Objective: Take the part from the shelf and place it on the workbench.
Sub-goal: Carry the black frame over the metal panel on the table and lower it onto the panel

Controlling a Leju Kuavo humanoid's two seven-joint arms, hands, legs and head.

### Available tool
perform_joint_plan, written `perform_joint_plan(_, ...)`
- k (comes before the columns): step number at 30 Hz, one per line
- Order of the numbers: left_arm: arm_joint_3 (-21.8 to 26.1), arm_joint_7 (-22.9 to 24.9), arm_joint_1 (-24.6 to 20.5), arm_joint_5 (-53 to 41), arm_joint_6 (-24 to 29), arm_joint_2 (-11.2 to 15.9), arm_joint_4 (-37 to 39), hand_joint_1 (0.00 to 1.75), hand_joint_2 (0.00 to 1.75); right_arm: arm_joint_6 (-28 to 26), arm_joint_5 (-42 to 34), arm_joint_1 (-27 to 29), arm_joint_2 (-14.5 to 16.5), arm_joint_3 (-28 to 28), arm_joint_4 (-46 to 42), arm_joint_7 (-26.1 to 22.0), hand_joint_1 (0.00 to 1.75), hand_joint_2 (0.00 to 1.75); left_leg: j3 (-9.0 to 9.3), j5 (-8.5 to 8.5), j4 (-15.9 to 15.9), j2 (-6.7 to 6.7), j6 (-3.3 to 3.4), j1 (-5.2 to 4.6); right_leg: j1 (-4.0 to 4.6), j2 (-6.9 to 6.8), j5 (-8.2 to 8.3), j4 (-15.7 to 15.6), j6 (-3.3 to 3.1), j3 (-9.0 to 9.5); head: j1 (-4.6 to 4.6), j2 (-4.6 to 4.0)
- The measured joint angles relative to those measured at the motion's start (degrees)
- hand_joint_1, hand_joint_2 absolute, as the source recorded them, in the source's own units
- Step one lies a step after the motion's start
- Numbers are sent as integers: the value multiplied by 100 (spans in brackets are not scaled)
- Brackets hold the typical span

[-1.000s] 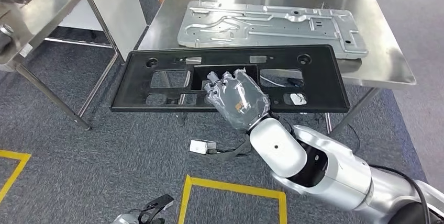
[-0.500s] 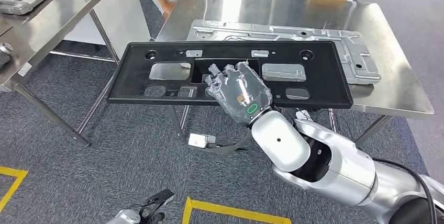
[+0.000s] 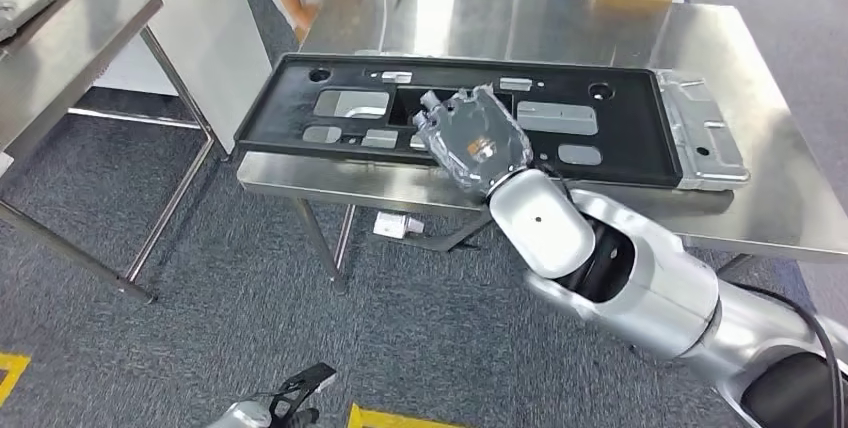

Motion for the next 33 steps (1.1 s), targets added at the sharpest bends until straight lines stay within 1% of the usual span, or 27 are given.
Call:
perform_joint_plan(2,0,5,-7,4,-9,-6,-1,0,0,-30,-79,-39,-8,-60,112,14,175,175,182,-77,-86,-18,77,17,-3,-18,143,341,53,-120,9,0)
perform_joint_plan(4,0,7,-23,9,-13,-8,-1,0,0,-78,-163,-85,-16,-124,244,28,175,175,402,-193,-149,-27,132,29,-16,-34,224,965,98,-543,29,-1)
perform_joint_plan(5,0,9,-26,12,-14,-9,-1,0,0,-104,-200,-99,-21,-145,323,32,175,175,517,-272,-172,-29,148,29,-21,-39,144,1265,112,-802,40,0)
perform_joint_plan(7,0,17,-18,20,-17,-16,-1,0,0,-138,-270,-92,-40,-165,484,37,175,175,785,-459,-222,-54,156,31,-37,-43,-304,1553,132,-1256,48,1)
perform_joint_plan(8,0,21,-9,22,-20,-21,-1,0,0,-149,-303,-79,-52,-175,557,40,175,175,939,-563,-245,-72,150,32,-49,-46,-525,1504,139,-1402,48,1)
perform_joint_plan(9,0,27,0,25,-25,-25,-1,0,0,-157,-331,-67,-68,-186,625,45,175,175,1106,-677,-264,-92,136,34,-61,-52,-612,1333,149,-1501,48,1)
perform_joint_plan(10,0,32,8,26,-31,-27,-1,0,0,-167,-357,-56,-86,-198,693,51,175,175,1274,-801,-277,-106,118,35,-70,-62,-452,1054,157,-1556,49,1)
perform_joint_plan(11,0,39,20,26,-39,-30,1,0,0,-181,-385,-42,-107,-207,772,58,175,175,1420,-931,-280,-112,95,33,-72,-86,33,680,151,-1581,53,0)
perform_joint_plan(12,0,47,34,26,-48,-34,3,0,0,-203,-417,-20,-127,-213,850,62,175,175,1560,-1074,-260,-119,70,29,-55,-115,621,338,128,-1601,50,0)
perform_joint_plan(13,0,51,39,25,-55,-37,5,0,0,-222,-455,7,-140,-217,924,64,175,175,1656,-1215,-247,-117,39,21,-34,-136,1103,117,89,-1597,34,-1)
perform_joint_plan(14,0,58,37,23,-60,-38,8,0,0,-240,-494,33,-146,-220,985,63,175,175,1737,-1319,-226,-114,1,22,-9,-140,1387,20,33,-1589,23,-2)
perform_joint_plan(15,0,61,17,23,-62,-40,8,0,0,-256,-529,42,-150,-228,1028,59,175,175,1770,-1348,-142,-107,-37,27,19,-130,1376,52,-25,-1578,17,-3)
perform_joint_plan(16,0,63,-20,23,-63,-40,7,0,0,-265,-563,34,-146,-251,1074,60,175,175,1691,-1286,47,-94,-70,36,19,-110,1258,107,-81,-1535,15,-3)
perform_joint_plan(17,0,65,-55,24,-62,-42,7,0,0,-280,-591,16,-145,-281,1117,63,175,175,1530,-1134,372,-80,-98,49,15,-87,1162,127,-128,-1489,20,-3)
perform_joint_plan(18,0,64,-87,28,-62,-44,6,0,0,-300,-617,-4,-145,-310,1164,69,175,175,1269,-980,794,-63,-119,53,7,-75,1086,132,-162,-1420,16,-3)
perform_joint_plan(19,0,64,-104,35,-61,-46,5,0,0,-319,-649,-9,-141,-333,1209,73,175,175,968,-916,1199,-49,-140,57,-6,-60,1014,128,-187,-1327,8,-3)
perform_joint_plan(20,0,63,-106,44,-59,-51,5,0,0,-334,-682,6,-142,-341,1250,68,175,175,688,-985,1498,-35,-160,61,-8,-44,928,123,-201,-1224,1,-3)
perform_joint_plan(21,0,63,-102,54,-57,-55,6,0,0,-345,-716,37,-142,-341,1293,61,175,175,444,-1203,1662,-25,-170,63,-9,-33,842,123,-207,-1113,-2,-3)
perform_joint_plan(23,0,63,-82,69,-51,-62,7,0,0,-350,-795,117,-142,-340,1385,46,175,175,84,-1734,1630,-19,-163,60,-7,-7,650,122,-208,-882,-1,-3)
perform_joint_plan(24,0,66,-71,80,-48,-63,8,0,0,-354,-835,148,-142,-340,1438,39,175,175,-29,-1864,1450,-18,-142,50,-4,1,552,122,-205,-762,-2,-3)
perform_joint_plan(25,0,68,-61,92,-45,-63,8,0,0,-361,-880,171,-141,-340,1495,30,175,175,-101,-1766,1167,-18,-105,33,3,7,455,121,-200,-644,-2,-3)
perform_joint_plan(26,0,72,-52,105,-41,-63,8,0,0,-377,-931,196,-140,-340,1565,12,175,175,-131,-1377,820,-22,-54,9,5,9,361,116,-192,-542,-1,-3)
perform_joint_plan(28,0,84,-38,120,-36,-60,12,0,0,-432,-1031,252,-131,-340,1720,-43,175,175,-118,-388,277,-49,48,-48,12,15,209,112,-154,-385,16,-3)
perform_joint_plan(29,0,91,-34,126,-34,-58,14,0,0,-464,-1086,291,-122,-340,1800,-85,175,175,-92,-56,156,-65,85,-75,2,19,162,99,-124,-352,18,-3)
perform_joint_plan(30,0,97,-33,131,-34,-57,16,0,0,-489,-1126,327,-113,-340,1861,-126,175,175,-74,45,122,-78,107,-93,-7,24,132,84,-91,-327,21,-3)
perform_joint_plan(31,0,100,-38,138,-34,-61,16,0,0,-508,-1166,360,-98,-340,1910,-171,175,175,-32,21,87,-78,130,-93,-6,27,107,47,-56,-315,13,-3)
perform_joint_plan(33,0,102,-44,157,-39,-65,18,0,0,-558,-1234,417,-76,-340,2012,-257,175,175,-11,71,51,-85,113,-83,6,9,150,15,-53,-285,24,-3)
